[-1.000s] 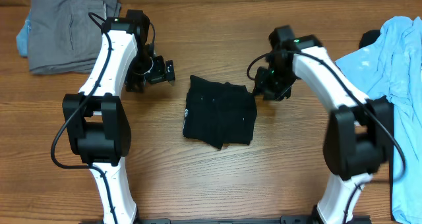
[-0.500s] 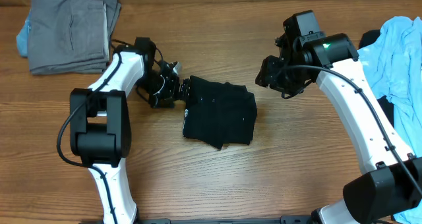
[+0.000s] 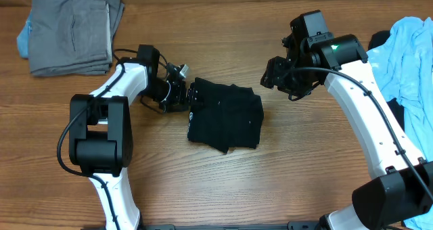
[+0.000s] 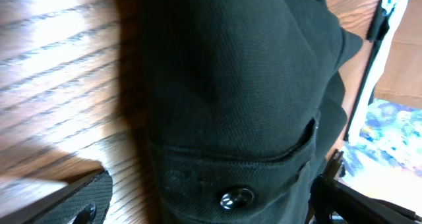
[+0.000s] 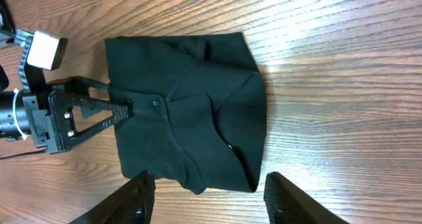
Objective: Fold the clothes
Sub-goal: 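Carry the black shirt with the left gripper to the grey stack, then lower the black shirt onto the grey stack and open the left gripper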
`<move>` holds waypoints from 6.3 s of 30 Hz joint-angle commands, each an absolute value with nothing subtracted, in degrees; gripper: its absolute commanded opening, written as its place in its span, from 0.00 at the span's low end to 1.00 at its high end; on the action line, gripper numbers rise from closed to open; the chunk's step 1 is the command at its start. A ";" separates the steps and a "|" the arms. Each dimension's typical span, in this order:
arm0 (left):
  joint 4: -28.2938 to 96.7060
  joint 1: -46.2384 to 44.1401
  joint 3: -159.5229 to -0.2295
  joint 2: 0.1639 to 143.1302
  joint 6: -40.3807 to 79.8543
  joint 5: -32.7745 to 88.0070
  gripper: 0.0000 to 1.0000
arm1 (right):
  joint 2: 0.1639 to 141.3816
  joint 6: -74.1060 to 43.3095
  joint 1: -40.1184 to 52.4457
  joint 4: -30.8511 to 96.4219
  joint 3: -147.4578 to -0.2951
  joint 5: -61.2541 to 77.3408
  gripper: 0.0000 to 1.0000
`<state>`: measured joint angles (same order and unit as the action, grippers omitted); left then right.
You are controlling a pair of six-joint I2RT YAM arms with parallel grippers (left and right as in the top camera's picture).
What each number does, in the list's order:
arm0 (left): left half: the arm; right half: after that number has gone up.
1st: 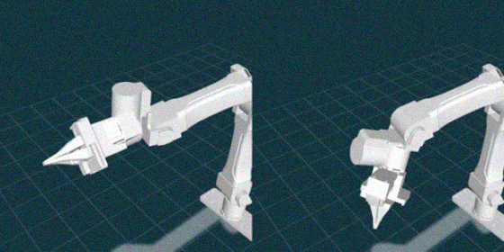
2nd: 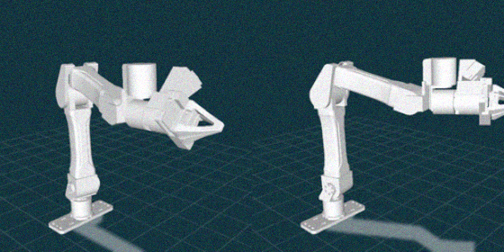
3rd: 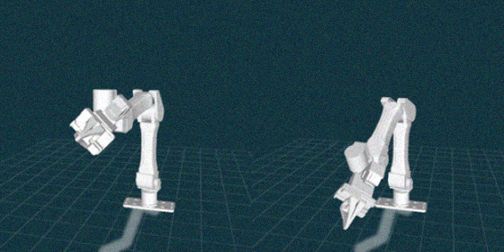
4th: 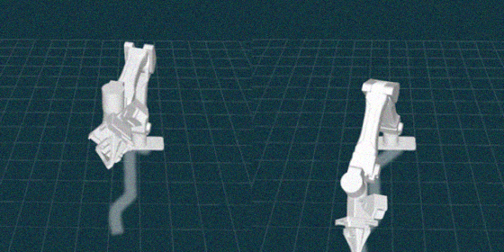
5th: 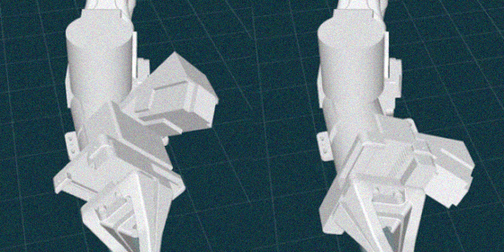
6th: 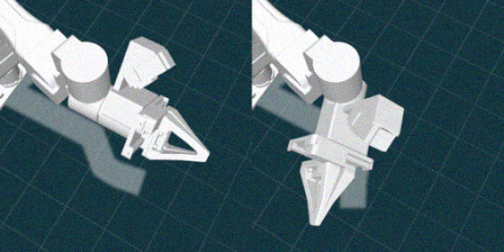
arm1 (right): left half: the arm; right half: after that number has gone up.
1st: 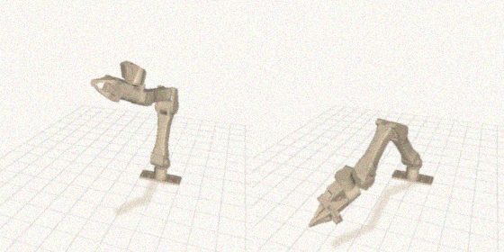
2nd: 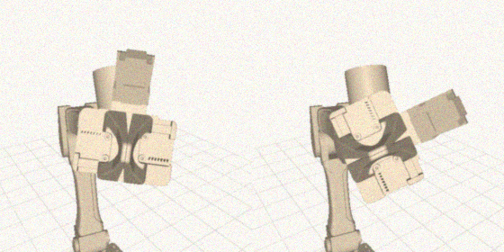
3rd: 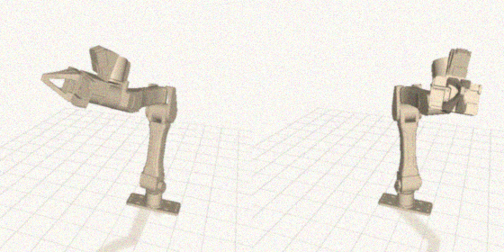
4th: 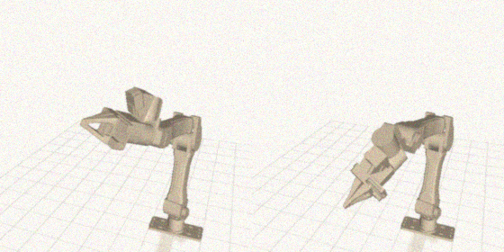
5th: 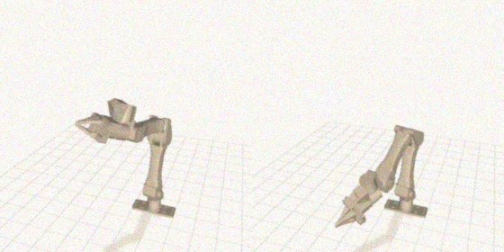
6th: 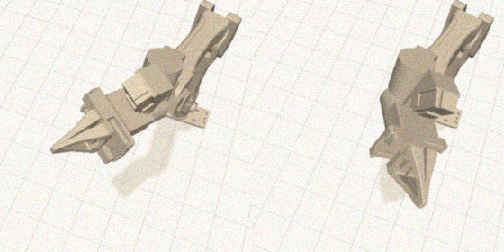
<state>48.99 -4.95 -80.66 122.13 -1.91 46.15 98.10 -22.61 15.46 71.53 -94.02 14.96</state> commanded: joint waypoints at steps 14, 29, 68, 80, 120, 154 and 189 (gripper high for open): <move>40.88 -10.68 -76.97 125.25 0.21 42.85 0.21 | 98.00 -22.48 15.70 71.31 -94.45 13.91 0.58; 41.23 -5.15 -92.82 125.25 -0.43 19.75 0.04 | 98.00 -22.50 15.70 72.16 -94.45 12.62 0.58; 10.13 10.37 -105.41 124.97 -19.62 -16.91 0.04 | 98.00 -25.58 15.70 76.47 -94.45 12.45 0.70; 26.41 10.37 -118.54 124.60 -15.16 -6.17 0.04 | 98.02 -25.56 15.70 76.44 -94.45 10.87 0.71; 15.42 25.67 -123.07 139.17 -11.07 -9.56 0.08 | 98.06 -28.67 15.70 80.53 -94.13 10.52 0.72; 24.69 20.82 -123.48 133.97 -0.05 -5.85 0.35 | 98.06 -28.53 15.70 80.47 -94.08 8.99 0.75; 52.75 17.34 -123.57 110.80 10.28 25.76 1.00 | 97.03 -28.53 15.70 78.59 -94.65 9.02 0.73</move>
